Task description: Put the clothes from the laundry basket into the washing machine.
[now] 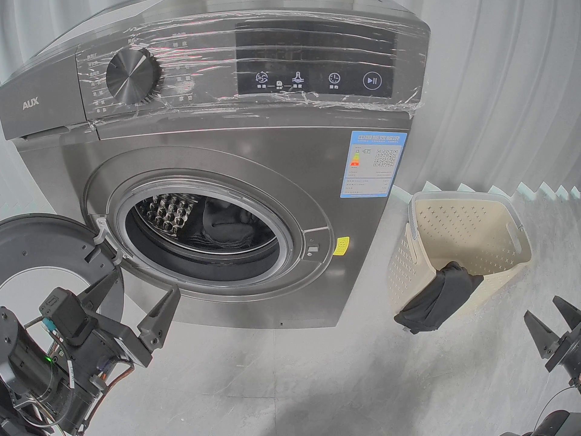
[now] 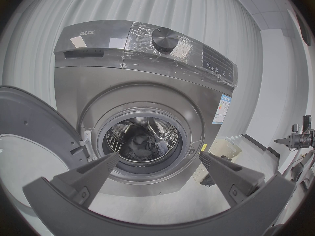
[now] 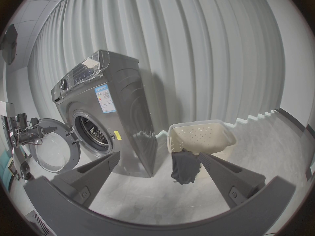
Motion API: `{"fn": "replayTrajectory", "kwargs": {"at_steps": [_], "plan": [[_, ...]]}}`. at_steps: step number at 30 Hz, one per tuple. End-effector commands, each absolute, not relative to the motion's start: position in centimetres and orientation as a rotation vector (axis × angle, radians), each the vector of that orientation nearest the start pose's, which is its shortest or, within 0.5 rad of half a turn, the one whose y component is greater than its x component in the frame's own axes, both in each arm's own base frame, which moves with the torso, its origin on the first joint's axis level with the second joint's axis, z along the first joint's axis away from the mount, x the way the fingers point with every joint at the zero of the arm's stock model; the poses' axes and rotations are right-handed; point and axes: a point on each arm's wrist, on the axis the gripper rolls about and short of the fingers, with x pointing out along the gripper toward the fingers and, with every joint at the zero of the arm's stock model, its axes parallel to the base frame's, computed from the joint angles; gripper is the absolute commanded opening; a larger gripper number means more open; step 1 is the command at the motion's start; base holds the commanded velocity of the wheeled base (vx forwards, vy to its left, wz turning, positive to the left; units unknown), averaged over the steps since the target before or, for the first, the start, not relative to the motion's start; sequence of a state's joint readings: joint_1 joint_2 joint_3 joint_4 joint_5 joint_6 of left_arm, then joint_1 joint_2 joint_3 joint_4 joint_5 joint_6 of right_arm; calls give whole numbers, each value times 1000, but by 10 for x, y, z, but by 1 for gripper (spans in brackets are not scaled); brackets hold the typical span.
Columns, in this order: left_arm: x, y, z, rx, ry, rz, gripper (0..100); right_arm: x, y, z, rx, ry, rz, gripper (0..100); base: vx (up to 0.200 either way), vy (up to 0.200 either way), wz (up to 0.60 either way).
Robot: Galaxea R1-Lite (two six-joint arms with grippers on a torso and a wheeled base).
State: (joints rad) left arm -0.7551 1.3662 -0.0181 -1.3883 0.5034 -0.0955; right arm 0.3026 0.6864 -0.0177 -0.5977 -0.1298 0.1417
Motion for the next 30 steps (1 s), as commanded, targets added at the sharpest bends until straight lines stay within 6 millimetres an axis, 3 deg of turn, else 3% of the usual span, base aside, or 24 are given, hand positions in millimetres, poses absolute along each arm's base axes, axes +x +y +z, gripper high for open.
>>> {"fn": "replayTrajectory", "kwargs": {"at_steps": [1,9,18,23,30], "plan": [[109,-88,145,-130,-23,-227,100,38,8,130,138,26,147,100,-200,0,0],[89,-67,152,-151,-34,-213,100,22,3,122,103,12,135,100,-200,0,0],[49,-28,137,-191,40,-189,100,3,-1,108,109,-6,113,100,0,0,0],[32,-9,126,-213,37,-87,100,-13,-2,92,102,-6,102,100,0,-200,0],[25,-1,124,-216,-1,12,100,-16,-2,84,103,26,85,100,0,-200,0]]}}
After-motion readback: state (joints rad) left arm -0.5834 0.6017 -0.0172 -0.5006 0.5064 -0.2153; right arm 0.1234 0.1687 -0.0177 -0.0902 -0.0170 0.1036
